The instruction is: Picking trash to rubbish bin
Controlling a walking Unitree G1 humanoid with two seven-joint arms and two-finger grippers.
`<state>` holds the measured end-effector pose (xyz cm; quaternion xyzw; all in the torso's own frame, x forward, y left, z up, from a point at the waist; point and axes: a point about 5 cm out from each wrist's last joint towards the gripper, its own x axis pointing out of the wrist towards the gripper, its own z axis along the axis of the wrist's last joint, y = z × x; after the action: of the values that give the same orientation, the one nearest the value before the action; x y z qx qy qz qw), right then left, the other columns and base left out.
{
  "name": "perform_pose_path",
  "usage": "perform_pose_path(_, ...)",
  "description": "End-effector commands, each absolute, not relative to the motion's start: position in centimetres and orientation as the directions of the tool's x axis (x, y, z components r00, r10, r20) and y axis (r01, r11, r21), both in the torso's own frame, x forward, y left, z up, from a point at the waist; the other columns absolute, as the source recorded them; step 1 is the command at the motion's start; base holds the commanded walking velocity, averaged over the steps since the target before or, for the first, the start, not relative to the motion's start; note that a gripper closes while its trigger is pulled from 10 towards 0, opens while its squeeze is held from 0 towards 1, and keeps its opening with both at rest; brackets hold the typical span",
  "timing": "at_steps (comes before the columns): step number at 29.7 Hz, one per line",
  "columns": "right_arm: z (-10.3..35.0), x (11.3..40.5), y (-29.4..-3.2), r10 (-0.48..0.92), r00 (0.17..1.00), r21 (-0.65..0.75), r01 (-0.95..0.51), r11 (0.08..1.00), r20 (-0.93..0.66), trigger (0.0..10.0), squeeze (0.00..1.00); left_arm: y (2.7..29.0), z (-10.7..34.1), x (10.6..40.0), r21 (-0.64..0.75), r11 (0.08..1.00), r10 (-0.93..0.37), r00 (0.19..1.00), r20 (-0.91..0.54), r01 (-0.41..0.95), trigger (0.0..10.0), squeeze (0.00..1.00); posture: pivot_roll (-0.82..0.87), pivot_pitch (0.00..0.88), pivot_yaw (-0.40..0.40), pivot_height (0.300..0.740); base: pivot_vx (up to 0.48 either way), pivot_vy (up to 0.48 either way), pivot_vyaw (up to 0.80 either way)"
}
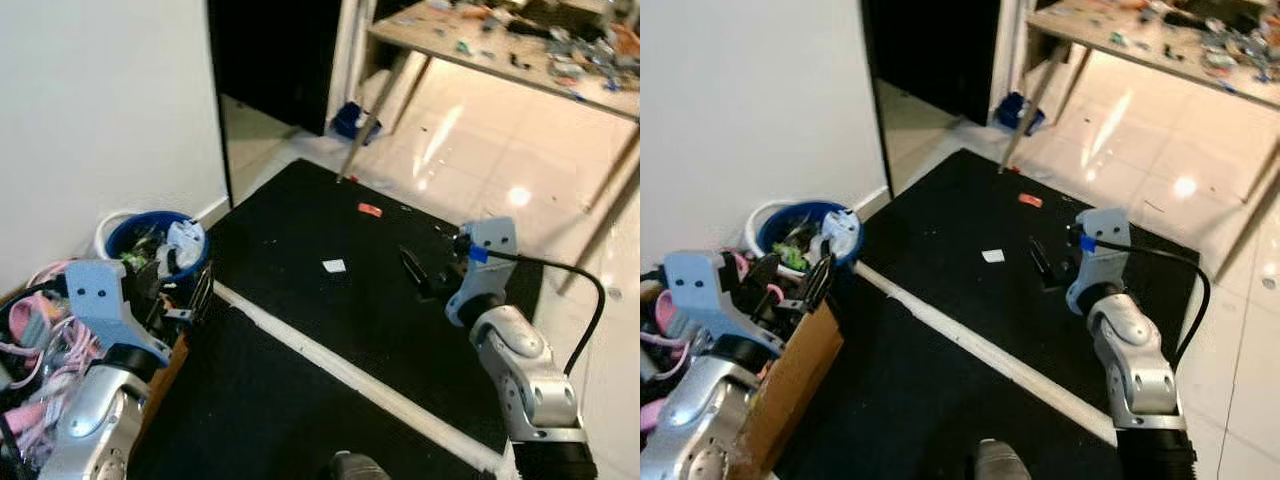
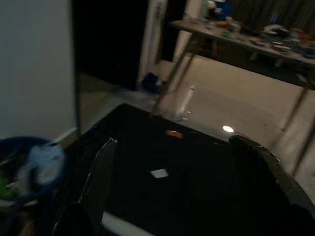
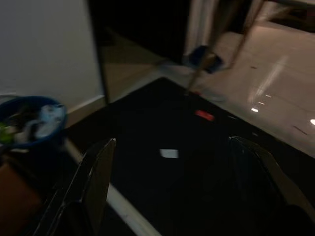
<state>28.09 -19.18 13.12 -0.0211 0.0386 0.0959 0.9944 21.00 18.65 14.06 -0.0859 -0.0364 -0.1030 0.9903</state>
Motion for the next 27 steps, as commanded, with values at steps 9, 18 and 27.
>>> perform_pose_path(9,12.96,28.14,-19.24,0.190,0.978,-0.037,-0.194,0.980,-0.089,10.0,0.00,18.52,13.53,20.93,-0.167,0.962,-0.207,0.977,0.057,0.214,10.0,0.00,-0.14,0.000,-0.030,0.740,0.000,0.000,-0.80)
perform_pose_path(18,12.98,28.14,-19.26,0.191,0.978,-0.035,-0.194,0.980,-0.080,10.0,0.00,18.42,13.45,20.95,-0.163,0.963,-0.211,0.976,0.050,0.217,10.0,0.00,-0.14,0.000,-0.029,0.740,0.000,0.000,-0.80)
perform_pose_path(27,13.46,28.02,-19.04,0.197,0.980,-0.057,-0.199,0.978,-0.036,10.0,0.00,18.23,13.20,21.00,-0.128,0.966,-0.224,0.974,0.020,0.225,10.0,0.00,-0.13,0.000,-0.028,0.740,0.324,0.000,-0.27)
